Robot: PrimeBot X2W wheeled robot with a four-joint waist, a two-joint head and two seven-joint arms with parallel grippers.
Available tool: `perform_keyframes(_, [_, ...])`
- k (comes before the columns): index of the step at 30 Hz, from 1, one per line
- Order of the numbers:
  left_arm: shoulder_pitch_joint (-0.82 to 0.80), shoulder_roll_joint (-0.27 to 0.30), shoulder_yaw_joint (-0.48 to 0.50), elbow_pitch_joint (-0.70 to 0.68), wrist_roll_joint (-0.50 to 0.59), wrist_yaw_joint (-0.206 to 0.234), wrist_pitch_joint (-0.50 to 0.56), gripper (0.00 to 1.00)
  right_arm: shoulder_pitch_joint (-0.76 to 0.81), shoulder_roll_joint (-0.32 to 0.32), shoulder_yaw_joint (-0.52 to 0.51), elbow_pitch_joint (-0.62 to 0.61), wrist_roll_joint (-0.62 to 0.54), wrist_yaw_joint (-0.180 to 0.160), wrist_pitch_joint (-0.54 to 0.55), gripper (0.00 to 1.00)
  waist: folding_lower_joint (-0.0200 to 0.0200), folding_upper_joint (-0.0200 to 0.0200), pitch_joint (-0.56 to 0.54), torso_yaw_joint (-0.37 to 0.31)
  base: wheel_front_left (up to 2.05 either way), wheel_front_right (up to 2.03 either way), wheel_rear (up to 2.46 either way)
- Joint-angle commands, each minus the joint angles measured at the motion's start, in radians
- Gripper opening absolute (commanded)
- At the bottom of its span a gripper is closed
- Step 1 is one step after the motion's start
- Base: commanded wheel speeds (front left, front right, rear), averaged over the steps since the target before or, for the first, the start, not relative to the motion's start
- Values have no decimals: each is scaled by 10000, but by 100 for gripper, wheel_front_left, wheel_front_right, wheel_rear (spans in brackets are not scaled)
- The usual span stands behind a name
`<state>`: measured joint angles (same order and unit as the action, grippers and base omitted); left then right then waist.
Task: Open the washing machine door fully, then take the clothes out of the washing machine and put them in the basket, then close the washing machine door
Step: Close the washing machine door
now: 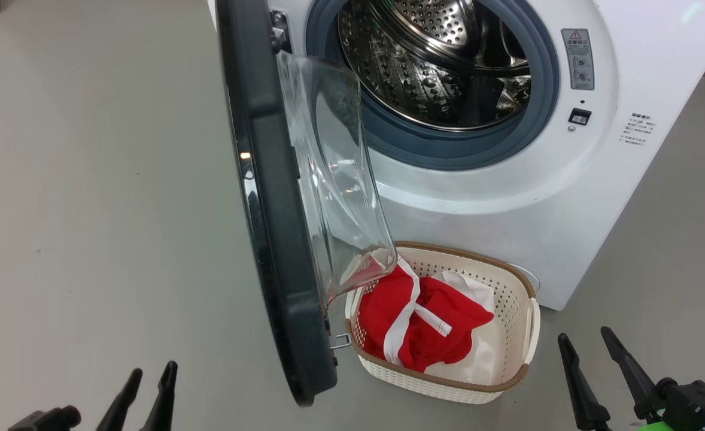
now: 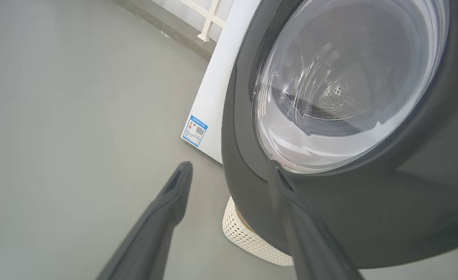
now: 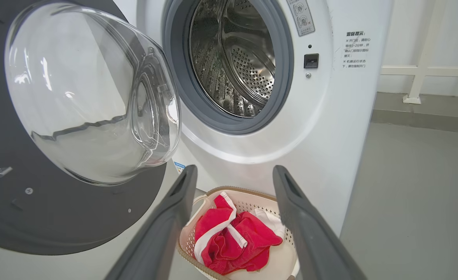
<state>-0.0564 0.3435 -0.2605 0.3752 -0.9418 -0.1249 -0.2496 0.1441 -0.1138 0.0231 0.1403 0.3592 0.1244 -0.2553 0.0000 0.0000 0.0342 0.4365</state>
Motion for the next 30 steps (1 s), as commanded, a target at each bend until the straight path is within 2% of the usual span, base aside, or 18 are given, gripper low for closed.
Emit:
perform_keyframes(1, [-105, 140, 616, -165, 662, -58, -119, 100, -68, -121, 177, -279, -53, 63, -65, 100, 0, 0, 5, -5, 0, 0, 0])
perform_keyframes(5, [43, -416, 1442, -443, 2459, -58, -120, 100, -74, -104, 138, -287, -67, 63, -65, 100, 0, 0, 15, -21, 0, 0, 0])
perform_keyframes(7, [200, -803, 2027, -700, 3853, -58, -121, 100, -78, -92, 128, -288, -70, 63, -65, 100, 0, 0, 15, -51, 0, 0, 0])
perform_keyframes(13, [488, -1678, 2963, -1340, 5845, -58, -121, 100, -101, -99, 83, -308, -64, 63, -65, 100, 0, 0, 21, -101, 0, 0, 0])
perform_keyframes(20, [789, -2237, 3470, -2070, 6911, -58, -121, 100, -123, -145, 23, -332, -77, 63, -65, 100, 0, 0, 48, -101, 0, 0, 0])
perform_keyframes(30, [1013, -2523, 3533, -2157, 7074, -58, -122, 100, -151, -156, 24, -328, -70, 63, -65, 100, 0, 0, 72, -100, 0, 0, 0])
